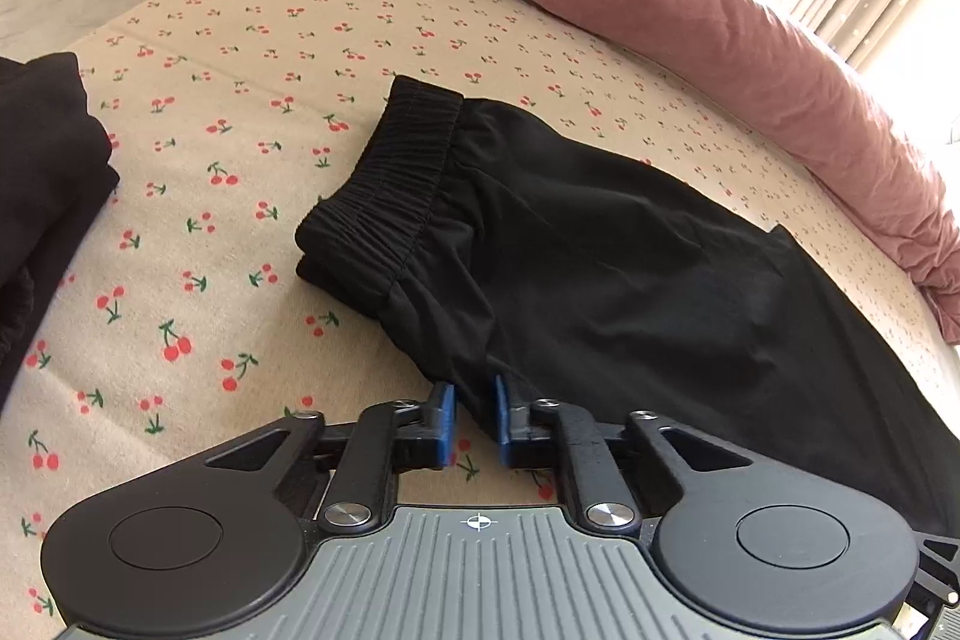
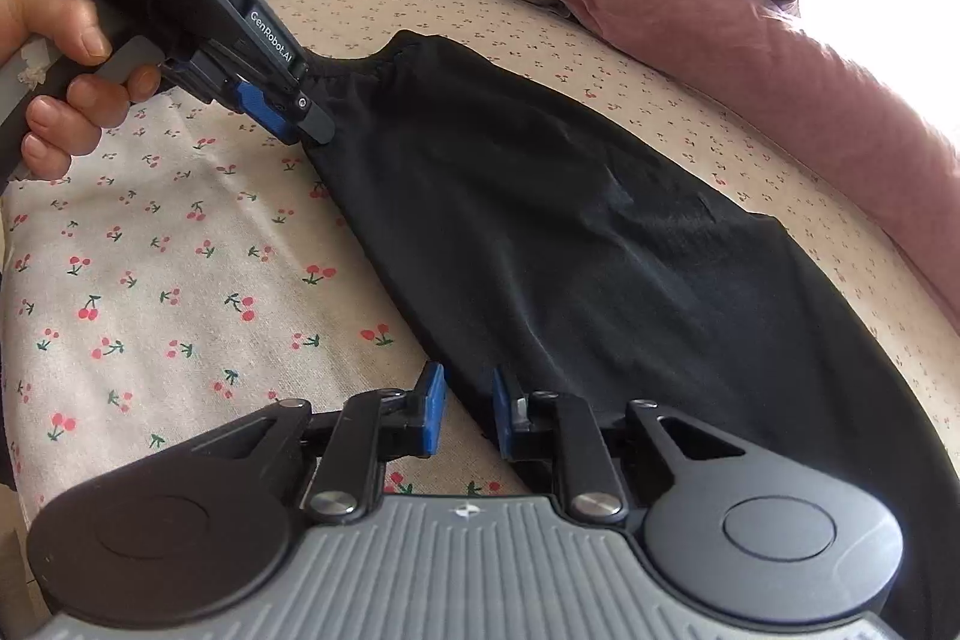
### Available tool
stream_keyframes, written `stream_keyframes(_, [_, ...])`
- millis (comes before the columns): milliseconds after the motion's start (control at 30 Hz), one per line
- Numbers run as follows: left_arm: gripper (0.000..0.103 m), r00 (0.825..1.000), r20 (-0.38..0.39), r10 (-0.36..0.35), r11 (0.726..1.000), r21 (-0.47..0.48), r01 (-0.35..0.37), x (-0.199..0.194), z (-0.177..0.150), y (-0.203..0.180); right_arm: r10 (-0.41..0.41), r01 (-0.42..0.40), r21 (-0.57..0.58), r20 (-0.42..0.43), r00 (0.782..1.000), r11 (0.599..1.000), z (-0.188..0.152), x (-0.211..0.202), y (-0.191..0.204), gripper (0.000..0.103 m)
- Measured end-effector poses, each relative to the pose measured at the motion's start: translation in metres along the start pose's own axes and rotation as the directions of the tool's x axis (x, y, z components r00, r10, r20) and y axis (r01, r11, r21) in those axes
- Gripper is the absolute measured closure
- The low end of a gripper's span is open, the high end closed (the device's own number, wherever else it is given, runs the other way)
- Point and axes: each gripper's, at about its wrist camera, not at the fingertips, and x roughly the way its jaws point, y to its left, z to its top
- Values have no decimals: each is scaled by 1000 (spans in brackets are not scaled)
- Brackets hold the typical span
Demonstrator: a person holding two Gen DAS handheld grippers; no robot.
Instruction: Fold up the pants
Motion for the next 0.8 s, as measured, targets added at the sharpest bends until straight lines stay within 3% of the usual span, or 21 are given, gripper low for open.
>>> stream_keyframes(133, [100,997,66,-41,999,16,40,-10,5,-2,-9,8,25,24,1000,1000,4,2,0,100])
stream_keyframes(300, [102,999,45,-24,1000,6,24,-1,3,0,-11,11,-13,0,1000,1000,1,10,8,100])
stream_keyframes(367, [103,994,99,-41,999,22,39,-5,3,-3,-39,39,5,38,998,999,3,7,7,101])
stream_keyframes(467, [103,973,214,-84,996,54,74,-19,6,-9,-102,96,52,125,987,994,7,-4,4,103])
stream_keyframes(533, [103,982,187,-36,997,77,21,-12,6,-13,-79,72,61,119,990,995,6,-4,2,103])
stream_keyframes(633, [103,996,79,45,996,74,-51,8,-1,-9,-39,38,23,39,998,999,-1,10,7,102])
stream_keyframes(800, [92,996,41,75,996,50,-77,9,-3,1,0,0,36,-2,1000,999,-5,17,4,101])
